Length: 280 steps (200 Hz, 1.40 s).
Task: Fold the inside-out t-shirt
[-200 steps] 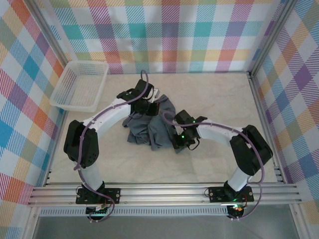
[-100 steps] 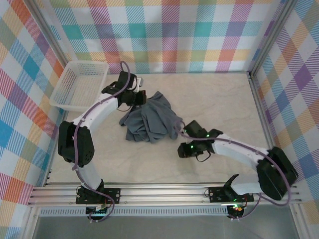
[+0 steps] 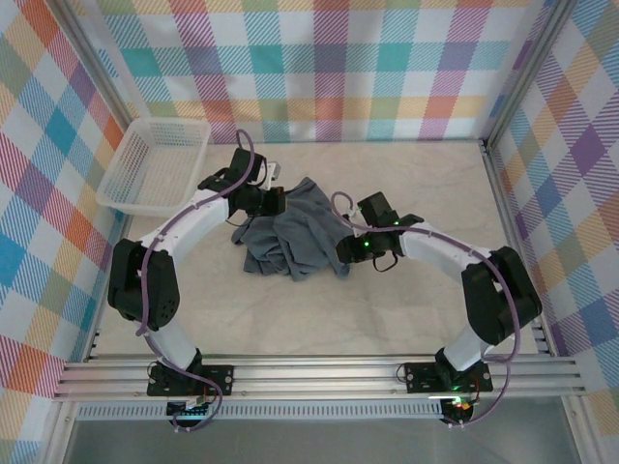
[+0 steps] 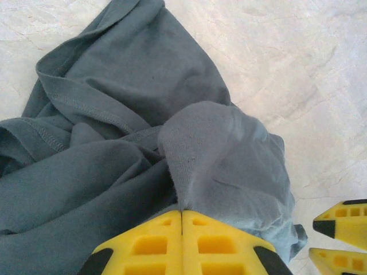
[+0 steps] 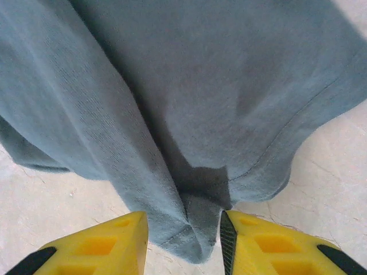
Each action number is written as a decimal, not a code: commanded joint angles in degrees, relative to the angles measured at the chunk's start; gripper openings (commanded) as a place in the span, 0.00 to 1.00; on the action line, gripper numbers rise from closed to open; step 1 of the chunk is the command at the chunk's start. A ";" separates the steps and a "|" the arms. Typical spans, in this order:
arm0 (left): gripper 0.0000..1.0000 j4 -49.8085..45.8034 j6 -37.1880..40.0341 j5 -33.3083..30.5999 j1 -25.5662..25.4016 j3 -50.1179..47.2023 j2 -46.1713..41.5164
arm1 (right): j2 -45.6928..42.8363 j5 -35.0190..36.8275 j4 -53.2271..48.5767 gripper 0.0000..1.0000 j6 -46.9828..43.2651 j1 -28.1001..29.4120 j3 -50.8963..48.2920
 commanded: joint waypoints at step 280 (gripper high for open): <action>0.29 -2.88 7.65 7.90 -3.72 -1.03 -0.88 | -24.63 15.65 -2.02 0.42 12.86 1.14 -17.62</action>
